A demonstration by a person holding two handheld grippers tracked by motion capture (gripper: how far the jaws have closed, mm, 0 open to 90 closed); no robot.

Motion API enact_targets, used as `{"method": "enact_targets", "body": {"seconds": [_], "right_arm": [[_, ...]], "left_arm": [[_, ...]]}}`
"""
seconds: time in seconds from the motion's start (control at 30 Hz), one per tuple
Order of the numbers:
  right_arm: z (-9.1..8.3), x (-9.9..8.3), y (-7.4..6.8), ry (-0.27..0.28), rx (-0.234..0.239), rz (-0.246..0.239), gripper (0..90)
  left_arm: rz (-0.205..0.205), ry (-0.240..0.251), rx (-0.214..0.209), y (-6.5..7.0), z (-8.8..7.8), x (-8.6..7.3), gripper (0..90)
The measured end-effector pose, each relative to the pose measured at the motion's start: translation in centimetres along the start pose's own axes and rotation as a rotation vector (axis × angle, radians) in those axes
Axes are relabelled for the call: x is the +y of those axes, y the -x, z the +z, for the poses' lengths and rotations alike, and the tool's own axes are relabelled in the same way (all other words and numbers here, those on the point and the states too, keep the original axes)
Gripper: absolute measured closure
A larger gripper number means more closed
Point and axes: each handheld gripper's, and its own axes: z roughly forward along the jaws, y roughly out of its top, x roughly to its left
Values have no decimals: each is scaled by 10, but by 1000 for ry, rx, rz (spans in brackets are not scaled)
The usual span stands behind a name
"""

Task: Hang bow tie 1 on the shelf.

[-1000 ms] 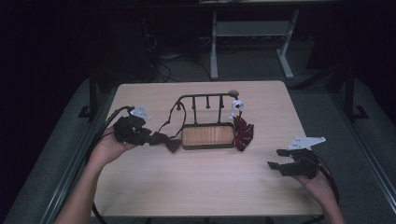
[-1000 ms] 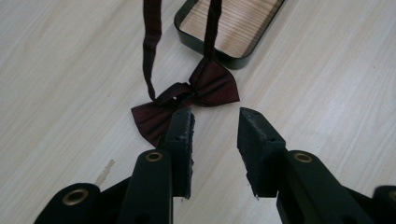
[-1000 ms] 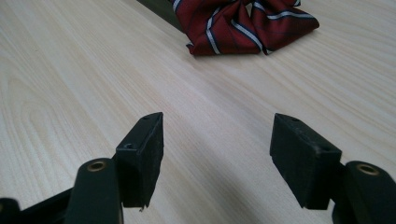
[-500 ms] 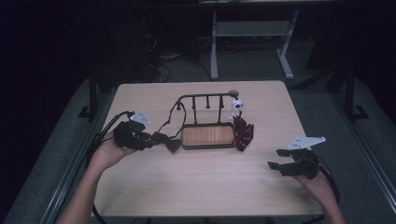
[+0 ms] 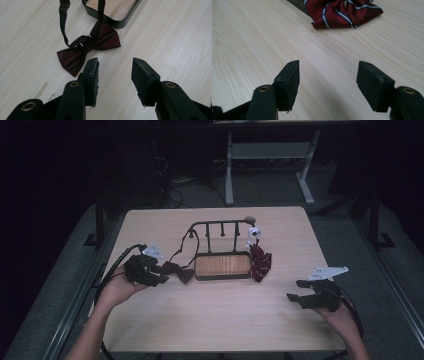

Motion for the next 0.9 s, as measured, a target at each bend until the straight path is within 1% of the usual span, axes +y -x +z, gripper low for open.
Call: {"method": "enact_targets", "body": {"seconds": [0.03,0.17,0.27,0.4,0.5,0.77,0.8,0.83,0.9], "right_arm": [[0,0,0,1,0,2,348],[0,0,0,3,0,1,349],[0,0,1,-1,-1,-3,348],[1,0,0,-2,-3,-4,348],[1,0,1,-3,-2,-3,348],[1,-1,0,3,2,-3,348],[1,-1,0,7,6,-3,348],[1,-1,0,10,7,-4,348],[1,0,0,14,5,-3,348]], "left_arm": [[3,-1,-1,0,1,-1,571],[-13,2,-2,1,4,-5,533],[-19,9,-6,2,6,-7,531],[-23,12,-13,4,10,-10,517],[-16,12,-15,6,12,-11,510],[-34,39,-30,14,20,-17,465],[-33,46,-34,16,22,-19,451],[-42,57,-38,18,24,-21,438],[-46,74,-51,22,28,-25,407]]}}
